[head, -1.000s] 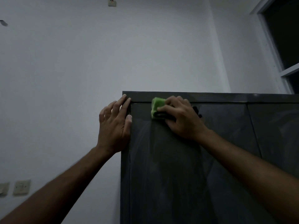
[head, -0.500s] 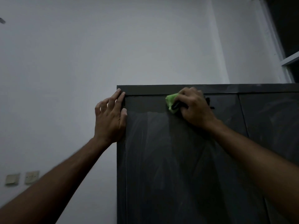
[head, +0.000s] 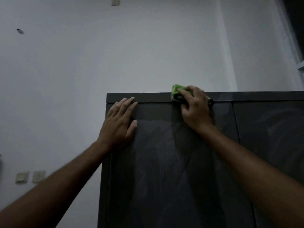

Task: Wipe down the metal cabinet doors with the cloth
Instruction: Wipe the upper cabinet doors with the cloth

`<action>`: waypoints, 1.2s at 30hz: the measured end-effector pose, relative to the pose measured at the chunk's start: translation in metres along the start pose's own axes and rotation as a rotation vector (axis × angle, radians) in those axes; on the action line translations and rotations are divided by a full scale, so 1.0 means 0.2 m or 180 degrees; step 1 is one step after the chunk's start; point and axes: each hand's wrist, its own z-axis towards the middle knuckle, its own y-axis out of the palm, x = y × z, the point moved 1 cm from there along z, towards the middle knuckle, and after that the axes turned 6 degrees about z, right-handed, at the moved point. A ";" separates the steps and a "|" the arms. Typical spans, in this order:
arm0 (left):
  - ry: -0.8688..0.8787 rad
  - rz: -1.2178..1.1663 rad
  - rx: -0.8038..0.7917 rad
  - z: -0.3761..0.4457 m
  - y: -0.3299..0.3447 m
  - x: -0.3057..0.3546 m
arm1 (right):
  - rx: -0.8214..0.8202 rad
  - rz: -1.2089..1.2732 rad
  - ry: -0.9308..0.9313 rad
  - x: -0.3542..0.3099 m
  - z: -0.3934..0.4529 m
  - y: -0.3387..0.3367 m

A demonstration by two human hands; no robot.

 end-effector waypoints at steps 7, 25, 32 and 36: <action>-0.0083 -0.0002 -0.0033 0.03 0.10 0.08 | -0.0827 -0.0307 -0.1140 0.25 -0.25 -0.18; -0.0044 0.0271 0.0282 0.01 0.10 0.13 | -0.0028 -0.0175 -0.0018 0.48 -0.16 -0.28; -0.0085 0.0027 0.0129 -0.19 0.12 0.24 | -0.0631 -0.0373 -0.1321 0.54 -0.30 -0.31; -0.0126 -0.0012 0.0058 -0.20 0.14 0.23 | 0.0084 -0.0223 -0.0058 0.51 -0.14 -0.27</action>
